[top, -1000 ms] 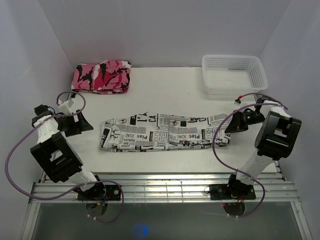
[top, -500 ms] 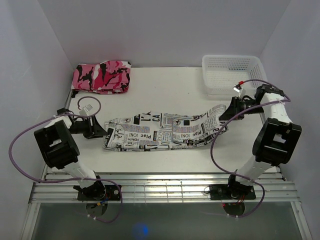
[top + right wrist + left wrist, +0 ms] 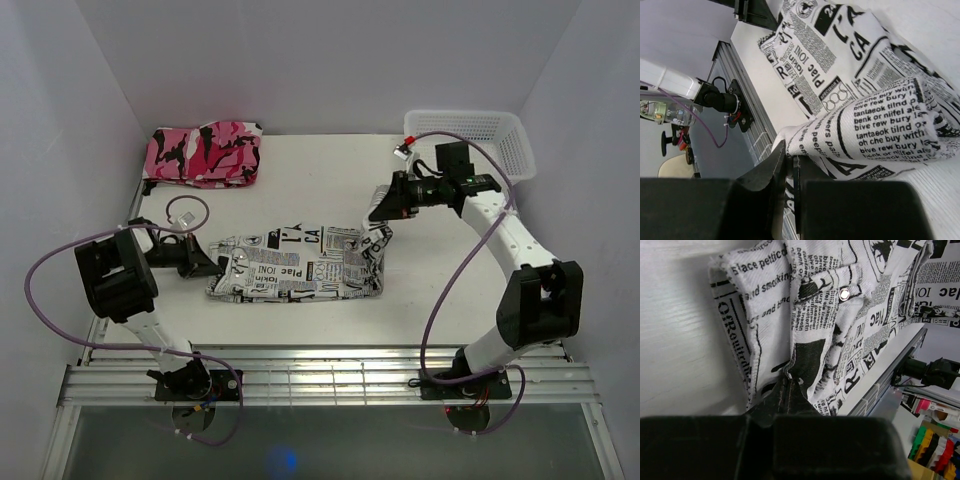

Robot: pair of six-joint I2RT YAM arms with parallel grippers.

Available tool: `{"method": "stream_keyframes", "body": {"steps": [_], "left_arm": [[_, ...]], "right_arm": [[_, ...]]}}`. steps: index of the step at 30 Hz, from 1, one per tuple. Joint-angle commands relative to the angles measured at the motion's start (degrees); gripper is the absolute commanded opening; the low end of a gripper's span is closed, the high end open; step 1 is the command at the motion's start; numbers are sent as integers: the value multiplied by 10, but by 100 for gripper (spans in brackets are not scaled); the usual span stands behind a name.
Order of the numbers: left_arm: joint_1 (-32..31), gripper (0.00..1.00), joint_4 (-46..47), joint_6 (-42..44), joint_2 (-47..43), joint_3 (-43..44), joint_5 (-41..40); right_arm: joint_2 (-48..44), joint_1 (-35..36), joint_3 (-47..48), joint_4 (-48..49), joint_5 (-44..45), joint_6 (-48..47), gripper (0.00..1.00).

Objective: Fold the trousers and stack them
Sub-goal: Fold the trousers

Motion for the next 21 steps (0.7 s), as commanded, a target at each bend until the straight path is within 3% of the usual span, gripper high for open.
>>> {"method": "stream_keyframes", "body": {"steps": [1, 8, 13, 21], "left_arm": [[-12, 0, 10, -14, -3, 12, 40], [-22, 0, 40, -47, -6, -8, 56], [-26, 0, 52, -62, -13, -13, 41], [-26, 0, 86, -117, -22, -20, -25]], "right_arm": [[-2, 58, 9, 113, 31, 97, 8], [61, 200, 69, 145, 132, 148, 8], [122, 263, 146, 122, 234, 183, 8], [212, 322, 250, 126, 255, 206, 8]]}}
